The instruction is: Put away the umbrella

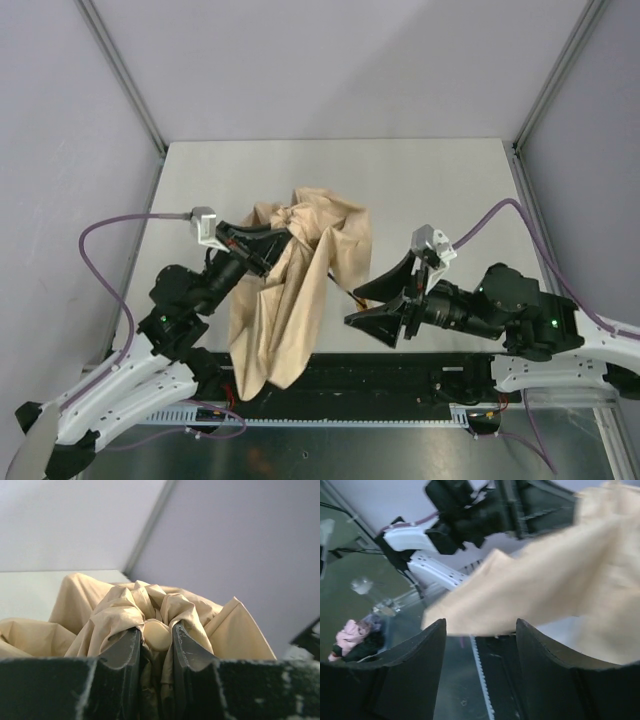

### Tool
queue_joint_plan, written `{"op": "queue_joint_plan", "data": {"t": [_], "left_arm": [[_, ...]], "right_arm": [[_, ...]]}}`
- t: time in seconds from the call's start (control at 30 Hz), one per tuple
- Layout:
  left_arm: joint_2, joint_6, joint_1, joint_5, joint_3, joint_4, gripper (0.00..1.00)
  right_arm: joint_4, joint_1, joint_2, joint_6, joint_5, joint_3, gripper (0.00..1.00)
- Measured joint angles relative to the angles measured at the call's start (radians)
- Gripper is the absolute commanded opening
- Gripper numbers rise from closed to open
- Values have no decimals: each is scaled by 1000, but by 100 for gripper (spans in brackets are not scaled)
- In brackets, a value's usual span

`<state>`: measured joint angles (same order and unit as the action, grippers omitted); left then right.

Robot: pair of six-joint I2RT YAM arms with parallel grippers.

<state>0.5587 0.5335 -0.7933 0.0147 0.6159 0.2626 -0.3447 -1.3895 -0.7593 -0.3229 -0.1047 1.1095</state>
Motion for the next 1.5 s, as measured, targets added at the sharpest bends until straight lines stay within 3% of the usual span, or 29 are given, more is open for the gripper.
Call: {"op": "queue_joint_plan", "data": {"t": [0.13,0.2,0.27,0.37,0.4,0.47,0.77,1.1,1.27,1.43,1.5], "left_arm": [[89,-76,0,116,47,-4,0],[117,-103,0,154,48,-11,0],[130,-122,0,190,48,-34,0],[130,-126,0,219,48,-42,0],[129,-125,0,225,48,-42,0],[126,-124,0,232,48,-42,0],[55,-125,0,217,48,-64,0],[-21,-143,4,-14,44,-60,0],[-29,-138,11,-75,33,-55,0],[-9,-77,10,-97,33,-57,0],[0,-50,8,-88,33,-68,0]], "right_arm": [[41,-141,-131,34,-118,91,70],[44,-198,-247,77,-197,188,68],[47,-230,-362,121,-238,266,55],[45,-232,-479,171,-246,315,16],[45,-225,-511,187,-247,325,8],[46,-209,-563,210,-254,332,2],[43,-66,-689,238,-210,335,0],[63,120,-690,187,19,336,0],[31,139,-685,159,81,336,12],[-27,98,-658,145,84,350,53],[-53,40,-632,143,55,356,64]]}}
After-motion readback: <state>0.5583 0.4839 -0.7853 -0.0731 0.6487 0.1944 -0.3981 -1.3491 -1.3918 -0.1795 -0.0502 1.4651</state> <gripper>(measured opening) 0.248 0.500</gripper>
